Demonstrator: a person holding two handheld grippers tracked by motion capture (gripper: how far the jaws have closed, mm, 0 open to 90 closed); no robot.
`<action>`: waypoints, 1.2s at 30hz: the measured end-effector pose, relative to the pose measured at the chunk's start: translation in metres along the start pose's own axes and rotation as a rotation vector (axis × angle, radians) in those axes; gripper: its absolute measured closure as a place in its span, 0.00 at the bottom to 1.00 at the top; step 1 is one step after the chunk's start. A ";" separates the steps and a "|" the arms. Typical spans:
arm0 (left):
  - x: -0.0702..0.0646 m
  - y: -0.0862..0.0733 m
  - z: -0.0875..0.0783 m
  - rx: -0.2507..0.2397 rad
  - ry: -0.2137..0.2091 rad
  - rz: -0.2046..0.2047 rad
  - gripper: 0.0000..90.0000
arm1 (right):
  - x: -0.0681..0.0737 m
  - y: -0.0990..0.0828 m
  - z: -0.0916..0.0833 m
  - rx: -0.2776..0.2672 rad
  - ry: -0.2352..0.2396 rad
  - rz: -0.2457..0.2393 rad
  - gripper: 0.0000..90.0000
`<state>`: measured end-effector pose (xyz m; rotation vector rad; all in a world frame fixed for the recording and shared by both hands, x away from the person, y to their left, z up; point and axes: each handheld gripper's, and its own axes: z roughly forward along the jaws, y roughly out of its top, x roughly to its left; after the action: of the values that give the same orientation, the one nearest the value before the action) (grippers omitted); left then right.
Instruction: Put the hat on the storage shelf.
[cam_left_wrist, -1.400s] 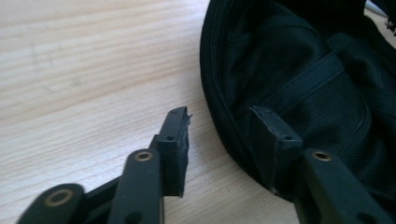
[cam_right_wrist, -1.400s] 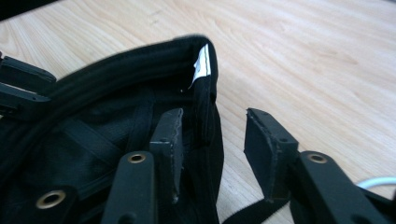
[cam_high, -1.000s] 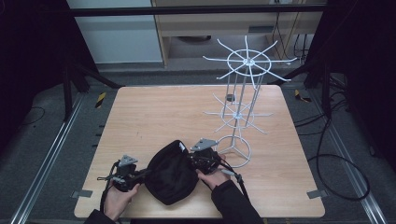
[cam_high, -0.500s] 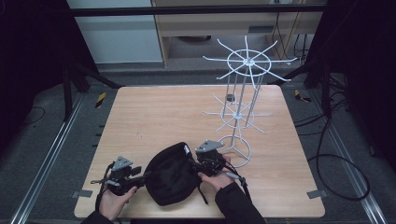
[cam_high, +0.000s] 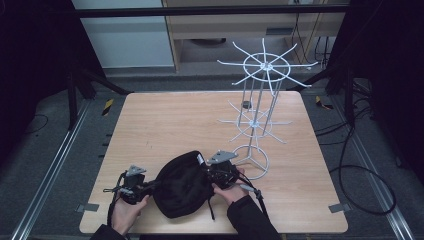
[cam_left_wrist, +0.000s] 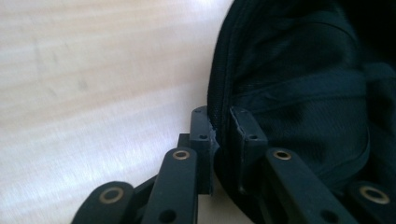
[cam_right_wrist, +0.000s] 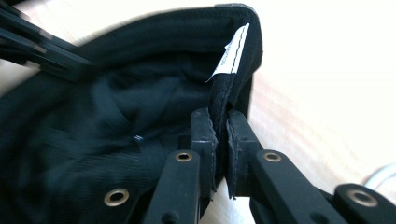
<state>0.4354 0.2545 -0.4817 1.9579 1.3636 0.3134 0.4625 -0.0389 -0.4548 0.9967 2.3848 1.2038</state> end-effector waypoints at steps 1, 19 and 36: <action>0.000 0.001 0.000 -0.018 0.005 0.001 0.89 | 0.001 0.001 -0.004 -0.026 0.003 -0.008 0.93; -0.008 0.018 0.016 -0.082 0.011 0.024 0.67 | 0.020 -0.012 -0.031 -0.095 0.052 -0.135 0.93; -0.070 0.043 -0.015 -0.206 -0.156 0.112 0.55 | 0.017 -0.026 -0.028 -0.060 0.035 -0.088 0.92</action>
<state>0.4292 0.1911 -0.4281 1.8483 1.0813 0.3325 0.4233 -0.0544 -0.4578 0.8498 2.3776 1.2631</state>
